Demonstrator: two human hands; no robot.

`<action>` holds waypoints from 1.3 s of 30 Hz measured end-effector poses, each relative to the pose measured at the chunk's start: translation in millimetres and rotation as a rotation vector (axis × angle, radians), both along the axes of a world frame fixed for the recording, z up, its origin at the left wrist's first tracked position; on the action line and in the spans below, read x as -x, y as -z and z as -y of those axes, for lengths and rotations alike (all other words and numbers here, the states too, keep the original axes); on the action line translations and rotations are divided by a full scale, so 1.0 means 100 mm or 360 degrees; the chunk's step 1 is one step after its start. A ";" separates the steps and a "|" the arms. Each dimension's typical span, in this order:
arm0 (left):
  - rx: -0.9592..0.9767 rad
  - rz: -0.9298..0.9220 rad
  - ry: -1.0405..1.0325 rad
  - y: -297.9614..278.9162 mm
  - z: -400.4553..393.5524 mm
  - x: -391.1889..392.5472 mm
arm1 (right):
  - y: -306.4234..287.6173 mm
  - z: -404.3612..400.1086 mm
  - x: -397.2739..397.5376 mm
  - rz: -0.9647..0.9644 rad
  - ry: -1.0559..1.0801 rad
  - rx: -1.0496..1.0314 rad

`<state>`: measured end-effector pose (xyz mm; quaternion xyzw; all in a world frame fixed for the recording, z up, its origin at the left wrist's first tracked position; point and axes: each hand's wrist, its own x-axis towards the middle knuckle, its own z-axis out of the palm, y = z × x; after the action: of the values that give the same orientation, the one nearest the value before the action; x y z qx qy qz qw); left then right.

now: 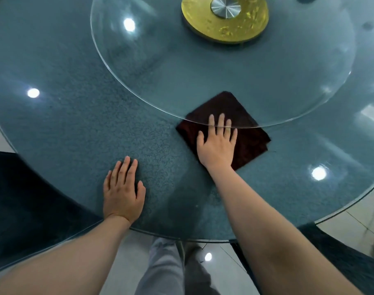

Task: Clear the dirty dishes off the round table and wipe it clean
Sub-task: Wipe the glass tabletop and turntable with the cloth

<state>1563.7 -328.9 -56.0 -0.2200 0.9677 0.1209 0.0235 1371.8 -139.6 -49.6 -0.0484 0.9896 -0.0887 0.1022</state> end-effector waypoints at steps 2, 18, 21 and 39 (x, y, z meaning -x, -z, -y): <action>-0.0017 0.0000 -0.0003 0.01 0.00 0.00 | 0.00 -0.26 0.06 -0.0019 -0.0198 -0.0014; 0.0029 -0.0009 0.0004 0.03 -0.02 0.00 | 0.04 -0.54 -0.02 -0.0094 0.0217 -0.0015; 0.0037 0.0010 -0.0002 0.03 -0.01 0.00 | 0.02 0.42 -0.47 -0.0032 -0.0453 0.0052; -0.0165 -0.0047 0.0079 -0.03 0.08 -0.04 | -0.11 -1.98 -0.75 -0.0008 0.0937 -0.0095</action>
<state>1567.8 -336.5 -53.4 -0.1926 0.9655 0.1735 0.0235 1446.3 58.2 -38.2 0.2436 0.9635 -0.0851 0.0710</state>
